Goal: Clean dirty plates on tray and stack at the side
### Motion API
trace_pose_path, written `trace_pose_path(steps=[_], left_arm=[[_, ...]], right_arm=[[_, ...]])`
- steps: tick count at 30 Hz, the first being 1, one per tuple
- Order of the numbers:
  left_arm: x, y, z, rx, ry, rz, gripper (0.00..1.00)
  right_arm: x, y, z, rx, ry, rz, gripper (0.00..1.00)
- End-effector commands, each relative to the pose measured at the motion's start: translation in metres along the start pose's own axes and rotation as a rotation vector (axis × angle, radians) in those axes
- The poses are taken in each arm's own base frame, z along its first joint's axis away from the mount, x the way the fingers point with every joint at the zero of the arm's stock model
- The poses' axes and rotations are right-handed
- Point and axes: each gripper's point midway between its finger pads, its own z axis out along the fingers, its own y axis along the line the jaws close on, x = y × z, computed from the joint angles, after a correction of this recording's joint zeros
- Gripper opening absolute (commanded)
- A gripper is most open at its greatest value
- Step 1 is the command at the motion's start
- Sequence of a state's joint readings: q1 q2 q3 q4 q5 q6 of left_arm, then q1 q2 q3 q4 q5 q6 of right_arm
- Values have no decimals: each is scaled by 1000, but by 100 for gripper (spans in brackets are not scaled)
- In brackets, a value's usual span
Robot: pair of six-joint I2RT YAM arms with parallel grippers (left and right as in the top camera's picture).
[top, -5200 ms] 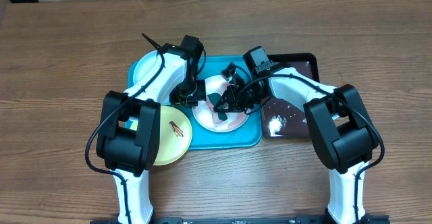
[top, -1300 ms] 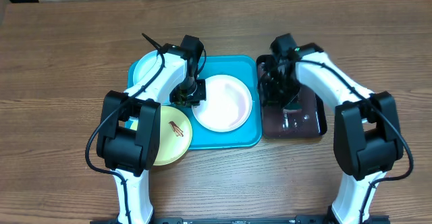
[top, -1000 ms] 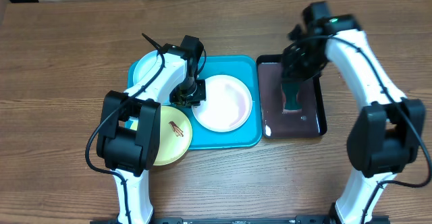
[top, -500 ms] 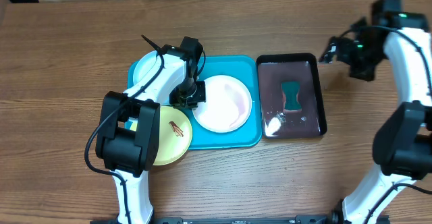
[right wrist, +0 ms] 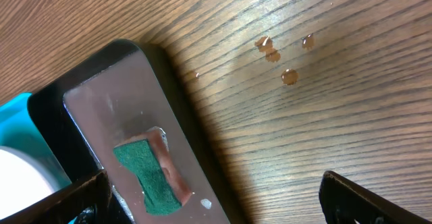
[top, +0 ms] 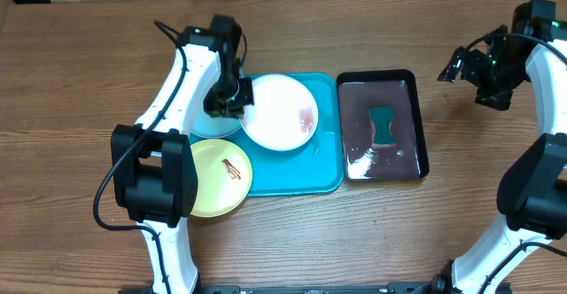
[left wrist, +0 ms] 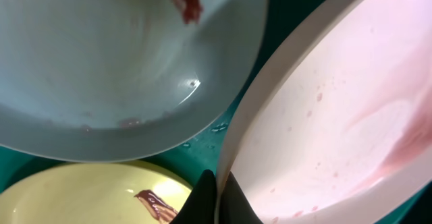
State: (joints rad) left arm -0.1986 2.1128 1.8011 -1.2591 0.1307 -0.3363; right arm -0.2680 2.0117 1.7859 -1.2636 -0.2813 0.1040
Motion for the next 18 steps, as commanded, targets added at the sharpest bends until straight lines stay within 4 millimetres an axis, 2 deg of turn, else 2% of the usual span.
trace_pose_path(steps=[1, 4, 8, 18], left_arm=[[-18, -17, -23, 36, -75, 47, 4], [-26, -29, -38, 54, -122, 67, 4], [-30, -55, -56, 75, -183, 121, 4], [-34, -118, -99, -122, -462, 266, 4]], right_arm=[[-7, 5, -15, -9, -48, -13, 100], [-7, 5, -15, -9, -48, -13, 100], [-7, 5, -15, -9, -48, -13, 100], [-7, 5, -15, -9, -49, -13, 100]])
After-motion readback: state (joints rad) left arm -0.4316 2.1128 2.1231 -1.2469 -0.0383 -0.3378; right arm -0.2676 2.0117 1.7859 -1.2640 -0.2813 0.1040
